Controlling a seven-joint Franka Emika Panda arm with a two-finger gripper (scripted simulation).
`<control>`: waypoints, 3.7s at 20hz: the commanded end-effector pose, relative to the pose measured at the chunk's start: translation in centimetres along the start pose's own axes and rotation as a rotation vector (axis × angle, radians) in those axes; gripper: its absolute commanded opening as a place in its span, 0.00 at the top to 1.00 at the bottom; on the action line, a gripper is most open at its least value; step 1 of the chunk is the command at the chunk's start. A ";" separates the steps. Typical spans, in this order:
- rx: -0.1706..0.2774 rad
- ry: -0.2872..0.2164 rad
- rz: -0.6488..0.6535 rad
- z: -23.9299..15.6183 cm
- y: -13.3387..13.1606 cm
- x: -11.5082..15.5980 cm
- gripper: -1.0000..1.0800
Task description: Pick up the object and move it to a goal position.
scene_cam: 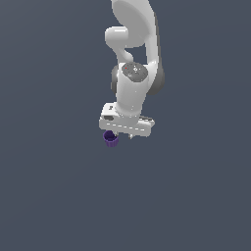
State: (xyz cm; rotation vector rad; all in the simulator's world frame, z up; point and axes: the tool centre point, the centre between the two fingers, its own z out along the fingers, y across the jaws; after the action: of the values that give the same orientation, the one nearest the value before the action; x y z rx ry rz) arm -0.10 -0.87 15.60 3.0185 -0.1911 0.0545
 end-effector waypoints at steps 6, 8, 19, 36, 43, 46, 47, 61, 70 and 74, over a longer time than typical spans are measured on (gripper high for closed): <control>-0.088 0.016 0.099 2.0 0.3 -0.6 0.38; -0.111 0.023 0.125 2.5 0.4 -0.8 0.38; -0.226 0.083 0.259 4.7 1.0 -1.7 0.38; -0.357 0.235 0.440 6.8 1.6 -2.7 0.38; -0.390 0.311 0.506 7.2 1.8 -3.1 0.38; -0.401 0.346 0.533 7.3 1.9 -3.2 0.38; -0.403 0.358 0.542 7.4 1.9 -3.3 0.38; -0.415 0.522 0.655 7.1 2.0 -3.8 0.38; -0.405 0.585 0.695 6.8 2.0 -4.0 0.38; -0.403 0.597 0.703 6.7 2.0 -4.0 0.38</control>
State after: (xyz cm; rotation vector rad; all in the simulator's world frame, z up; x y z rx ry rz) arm -4.11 -3.15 8.93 2.2703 -1.0212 0.8306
